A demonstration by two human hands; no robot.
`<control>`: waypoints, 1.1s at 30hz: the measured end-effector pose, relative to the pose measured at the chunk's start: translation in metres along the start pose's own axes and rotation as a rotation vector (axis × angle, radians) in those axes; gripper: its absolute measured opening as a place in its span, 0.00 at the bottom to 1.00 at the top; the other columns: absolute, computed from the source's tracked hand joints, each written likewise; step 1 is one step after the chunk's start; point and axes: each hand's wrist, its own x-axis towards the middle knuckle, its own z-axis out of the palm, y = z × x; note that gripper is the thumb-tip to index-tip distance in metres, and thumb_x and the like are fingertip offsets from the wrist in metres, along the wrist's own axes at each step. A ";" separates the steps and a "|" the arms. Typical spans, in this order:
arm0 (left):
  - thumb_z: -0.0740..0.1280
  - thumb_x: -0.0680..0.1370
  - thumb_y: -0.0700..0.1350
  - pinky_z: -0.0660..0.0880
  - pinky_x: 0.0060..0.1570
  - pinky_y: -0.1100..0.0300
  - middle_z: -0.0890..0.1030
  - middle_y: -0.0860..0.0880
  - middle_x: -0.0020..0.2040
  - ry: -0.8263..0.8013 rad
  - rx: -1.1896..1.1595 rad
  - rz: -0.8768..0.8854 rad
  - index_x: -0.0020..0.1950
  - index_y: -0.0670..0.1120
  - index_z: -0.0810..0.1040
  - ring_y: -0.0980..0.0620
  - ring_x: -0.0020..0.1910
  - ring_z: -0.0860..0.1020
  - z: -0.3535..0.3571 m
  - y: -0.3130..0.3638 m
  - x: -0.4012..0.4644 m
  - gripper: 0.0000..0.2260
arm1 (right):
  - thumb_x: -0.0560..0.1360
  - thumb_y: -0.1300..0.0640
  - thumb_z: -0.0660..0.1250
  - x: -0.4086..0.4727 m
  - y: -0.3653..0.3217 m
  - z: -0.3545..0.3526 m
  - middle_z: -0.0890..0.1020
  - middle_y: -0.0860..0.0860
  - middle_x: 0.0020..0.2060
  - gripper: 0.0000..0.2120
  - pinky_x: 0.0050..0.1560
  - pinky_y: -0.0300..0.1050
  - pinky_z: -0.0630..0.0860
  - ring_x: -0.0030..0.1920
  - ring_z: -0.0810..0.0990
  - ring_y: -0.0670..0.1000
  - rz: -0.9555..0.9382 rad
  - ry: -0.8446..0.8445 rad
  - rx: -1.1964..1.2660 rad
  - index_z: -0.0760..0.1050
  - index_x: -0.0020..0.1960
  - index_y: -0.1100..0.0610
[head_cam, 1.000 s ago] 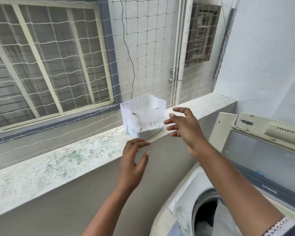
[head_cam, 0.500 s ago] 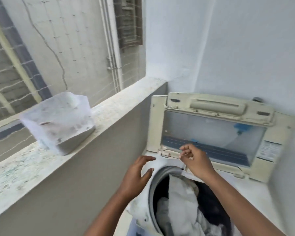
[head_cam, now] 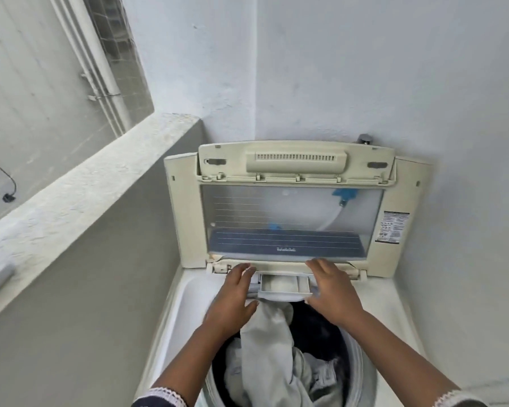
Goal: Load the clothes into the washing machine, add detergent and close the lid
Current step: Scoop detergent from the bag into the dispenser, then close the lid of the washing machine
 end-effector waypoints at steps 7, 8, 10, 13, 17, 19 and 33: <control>0.75 0.69 0.58 0.65 0.73 0.45 0.63 0.41 0.77 0.057 0.443 0.018 0.78 0.40 0.59 0.42 0.76 0.59 0.040 -0.007 0.024 0.46 | 0.55 0.45 0.83 0.005 0.015 0.039 0.74 0.53 0.67 0.49 0.66 0.57 0.62 0.65 0.74 0.57 -0.032 0.124 -0.191 0.70 0.72 0.56; 0.78 0.65 0.58 0.69 0.69 0.44 0.69 0.40 0.73 0.117 0.463 0.025 0.76 0.39 0.65 0.42 0.72 0.62 0.046 -0.008 0.026 0.46 | 0.56 0.46 0.83 0.006 0.018 0.043 0.74 0.53 0.67 0.48 0.65 0.58 0.64 0.65 0.74 0.57 -0.039 0.148 -0.206 0.70 0.72 0.56; 0.81 0.61 0.57 0.73 0.64 0.43 0.75 0.41 0.67 0.229 0.506 0.036 0.72 0.40 0.72 0.42 0.67 0.66 0.051 -0.010 0.031 0.45 | 0.59 0.48 0.82 0.007 0.020 0.049 0.74 0.53 0.67 0.44 0.63 0.59 0.68 0.64 0.74 0.57 -0.049 0.208 -0.237 0.70 0.72 0.56; 0.81 0.61 0.56 0.72 0.64 0.41 0.77 0.41 0.62 0.335 0.597 0.035 0.68 0.41 0.75 0.42 0.62 0.68 0.056 -0.014 0.039 0.40 | 0.61 0.51 0.81 0.014 0.022 0.056 0.75 0.54 0.64 0.40 0.59 0.58 0.66 0.61 0.73 0.58 -0.064 0.278 -0.270 0.71 0.69 0.57; 0.79 0.67 0.53 0.65 0.64 0.43 0.74 0.43 0.55 0.439 0.648 0.067 0.63 0.42 0.73 0.43 0.55 0.69 0.063 -0.019 0.049 0.31 | 0.61 0.58 0.80 0.028 0.023 0.054 0.76 0.53 0.53 0.28 0.53 0.53 0.64 0.53 0.71 0.56 -0.102 0.413 -0.278 0.75 0.60 0.56; 0.78 0.69 0.50 0.66 0.61 0.45 0.69 0.43 0.52 0.486 0.675 0.093 0.60 0.42 0.73 0.43 0.52 0.69 0.065 -0.022 0.053 0.26 | 0.61 0.60 0.79 0.035 0.024 0.054 0.76 0.53 0.48 0.24 0.49 0.51 0.64 0.48 0.70 0.56 -0.117 0.448 -0.287 0.75 0.54 0.56; 0.75 0.72 0.49 0.68 0.52 0.48 0.71 0.47 0.48 0.620 0.751 0.189 0.55 0.44 0.73 0.45 0.45 0.69 0.073 -0.031 0.061 0.18 | 0.60 0.67 0.71 0.045 0.022 0.052 0.73 0.53 0.39 0.21 0.44 0.51 0.64 0.38 0.71 0.57 -0.226 0.563 -0.389 0.68 0.47 0.52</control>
